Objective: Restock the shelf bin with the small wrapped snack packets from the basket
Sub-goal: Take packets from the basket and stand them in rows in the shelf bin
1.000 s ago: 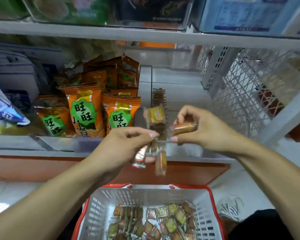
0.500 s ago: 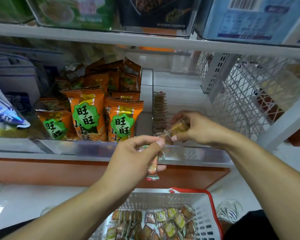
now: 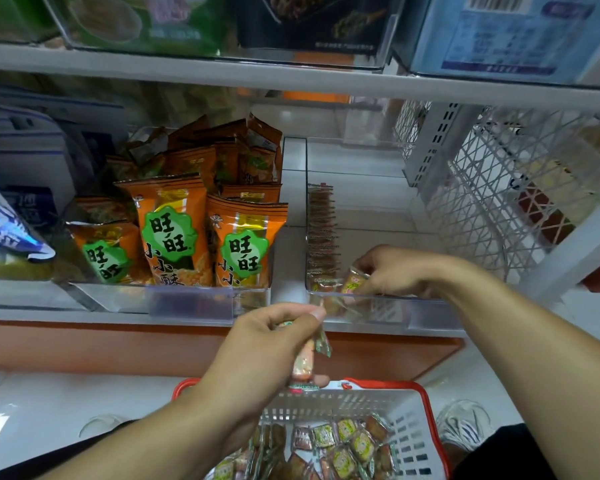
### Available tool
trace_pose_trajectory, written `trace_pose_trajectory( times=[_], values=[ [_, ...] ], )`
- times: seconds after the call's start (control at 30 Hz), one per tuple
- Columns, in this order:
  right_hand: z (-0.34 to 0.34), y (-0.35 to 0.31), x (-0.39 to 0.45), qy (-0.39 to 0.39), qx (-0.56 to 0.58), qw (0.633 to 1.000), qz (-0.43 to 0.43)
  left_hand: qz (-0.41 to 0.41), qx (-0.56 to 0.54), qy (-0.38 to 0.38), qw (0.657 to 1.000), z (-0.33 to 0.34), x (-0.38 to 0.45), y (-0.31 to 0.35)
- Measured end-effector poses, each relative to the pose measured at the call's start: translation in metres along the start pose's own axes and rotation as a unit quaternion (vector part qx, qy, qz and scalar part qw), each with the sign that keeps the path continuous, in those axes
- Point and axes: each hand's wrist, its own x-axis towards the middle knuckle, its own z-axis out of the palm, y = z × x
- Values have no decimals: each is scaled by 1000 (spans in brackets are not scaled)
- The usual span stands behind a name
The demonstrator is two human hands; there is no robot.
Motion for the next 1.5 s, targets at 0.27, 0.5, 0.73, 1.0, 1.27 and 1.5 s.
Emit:
trace_pose_trajectory(
  times=[0.27, 0.5, 0.73, 1.0, 1.27, 1.5],
  values=[
    [-6, -8, -12, 47, -78, 996, -17, -130, -132, -19, 982, 3, 3, 4],
    [-11, -24, -86, 265, -155, 907, -288, -151, -167, -83, 971, -7, 2, 20],
    [27, -28, -116, 244, -62, 885, -392, 11, -89, -76, 993, -8, -6, 29],
    [18, -20, -111, 25, 401, 897, -183, 105, -20, -40, 993, -9, -1, 25],
    [15, -18, -105, -192, 449, 867, -104, 127, 58, -52, 989, -14, 3, 28],
    [17, -22, -95, -118, 460, 874, -104, 99, 69, -79, 990, -9, 4, 20]
  ],
)
